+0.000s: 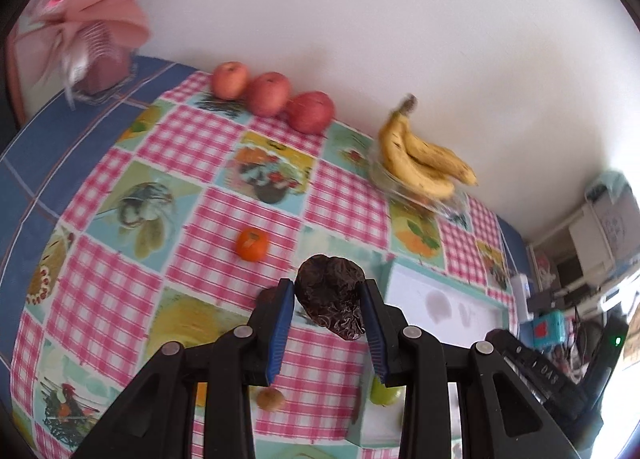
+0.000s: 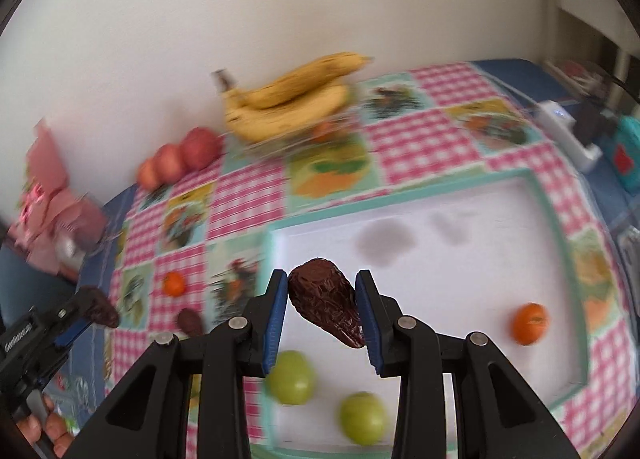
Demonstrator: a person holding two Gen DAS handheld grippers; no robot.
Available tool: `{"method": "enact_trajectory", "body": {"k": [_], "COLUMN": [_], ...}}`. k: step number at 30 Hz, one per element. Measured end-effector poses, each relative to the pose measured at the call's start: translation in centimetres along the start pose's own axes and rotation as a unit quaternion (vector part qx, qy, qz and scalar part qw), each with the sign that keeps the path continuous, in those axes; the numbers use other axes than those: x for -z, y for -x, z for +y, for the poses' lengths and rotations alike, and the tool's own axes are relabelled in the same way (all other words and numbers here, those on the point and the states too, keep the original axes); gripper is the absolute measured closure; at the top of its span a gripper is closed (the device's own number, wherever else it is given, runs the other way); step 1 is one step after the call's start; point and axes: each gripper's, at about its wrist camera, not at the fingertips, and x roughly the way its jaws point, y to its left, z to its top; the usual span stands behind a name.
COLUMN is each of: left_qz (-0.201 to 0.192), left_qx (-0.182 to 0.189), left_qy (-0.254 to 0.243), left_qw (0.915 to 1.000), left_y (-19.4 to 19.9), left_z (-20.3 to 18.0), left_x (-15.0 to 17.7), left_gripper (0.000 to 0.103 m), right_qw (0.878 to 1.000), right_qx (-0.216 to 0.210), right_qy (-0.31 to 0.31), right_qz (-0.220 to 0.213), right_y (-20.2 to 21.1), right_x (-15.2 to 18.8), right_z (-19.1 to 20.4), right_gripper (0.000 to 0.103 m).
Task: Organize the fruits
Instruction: 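Carry both dates over the white tray and open both tools to release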
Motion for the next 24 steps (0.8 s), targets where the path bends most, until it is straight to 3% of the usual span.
{"method": "enact_trajectory", "body": {"k": [4, 12, 24], "left_qz": [0.024, 0.056, 0.063], "left_qx": [0.023, 0.055, 0.034], "left_qy": [-0.042, -0.144, -0.175], "left_qw": [0.9986, 0.9865, 0.9819], "left_y": [-1.4, -5.4, -10.7], "left_z": [-3.4, -10.1, -10.9], "left_x": [1.4, 5.1, 7.3], "left_gripper": [0.067, 0.067, 0.067], "right_qw": [0.999, 0.996, 0.993], "right_qx": [0.018, 0.052, 0.059], "right_qy": [-0.041, -0.069, -0.101], "right_qz": [-0.007, -0.022, -0.003], "right_y": [0.9, 2.0, -1.7], "right_x": [-0.3, -0.6, 0.5], "right_z": [-3.4, -6.8, -9.7], "right_gripper": [0.067, 0.067, 0.066]}}
